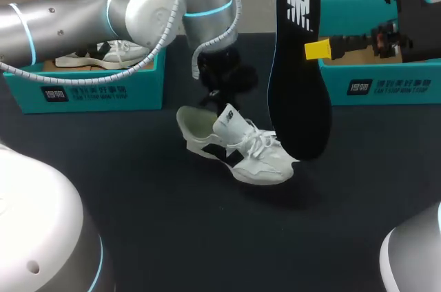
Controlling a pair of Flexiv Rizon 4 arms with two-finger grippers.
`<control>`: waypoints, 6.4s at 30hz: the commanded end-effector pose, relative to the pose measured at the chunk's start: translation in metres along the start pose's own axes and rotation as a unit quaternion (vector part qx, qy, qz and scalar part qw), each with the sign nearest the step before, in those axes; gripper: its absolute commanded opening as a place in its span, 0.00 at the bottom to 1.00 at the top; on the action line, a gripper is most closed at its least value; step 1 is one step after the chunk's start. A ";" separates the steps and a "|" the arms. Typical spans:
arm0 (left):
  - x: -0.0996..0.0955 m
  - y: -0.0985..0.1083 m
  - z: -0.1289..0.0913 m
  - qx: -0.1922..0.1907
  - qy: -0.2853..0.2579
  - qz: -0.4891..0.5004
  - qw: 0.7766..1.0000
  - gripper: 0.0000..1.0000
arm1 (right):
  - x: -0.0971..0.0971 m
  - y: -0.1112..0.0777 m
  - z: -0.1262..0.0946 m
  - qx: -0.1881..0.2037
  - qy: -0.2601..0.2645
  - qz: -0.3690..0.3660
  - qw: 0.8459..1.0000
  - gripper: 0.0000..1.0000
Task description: Take the shoe out of the shoebox, open the shoe tongue, remove and reinsert the insole, then place the shoe into the shoebox
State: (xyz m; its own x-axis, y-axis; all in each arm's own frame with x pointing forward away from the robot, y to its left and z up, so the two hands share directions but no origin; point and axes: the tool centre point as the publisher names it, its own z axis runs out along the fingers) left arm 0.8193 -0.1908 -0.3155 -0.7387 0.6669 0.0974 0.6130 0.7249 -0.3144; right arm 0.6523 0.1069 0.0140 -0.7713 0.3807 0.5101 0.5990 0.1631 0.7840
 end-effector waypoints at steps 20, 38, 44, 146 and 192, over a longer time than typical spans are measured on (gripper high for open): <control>-0.008 -0.005 -0.007 -0.046 0.180 0.484 0.855 0.00 | -0.001 0.003 0.003 0.002 0.000 0.001 1.000 0.00; -0.051 -0.013 0.017 -0.101 0.189 0.455 0.865 0.00 | -0.001 0.003 0.003 0.002 0.000 0.001 1.000 0.00; -0.052 -0.018 0.022 -0.111 0.191 0.443 0.869 0.00 | -0.001 0.003 0.003 0.002 0.000 0.001 1.000 0.00; -0.038 -0.052 -0.123 -0.001 -0.316 0.481 0.818 1.00 | -0.061 0.064 -0.022 0.029 0.033 0.103 0.994 0.00; 0.021 -0.099 -0.228 -0.004 -0.628 0.512 0.586 1.00 | -0.148 0.063 0.027 0.051 0.053 0.337 0.939 0.00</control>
State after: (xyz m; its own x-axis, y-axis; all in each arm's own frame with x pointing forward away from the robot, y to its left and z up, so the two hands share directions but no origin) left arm 0.8125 -0.2097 -0.0636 0.3895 0.1429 -0.9099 0.9168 0.0349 0.3979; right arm 0.7982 0.0730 -0.0193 -0.2276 0.3430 0.9114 0.9701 -0.0011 0.2427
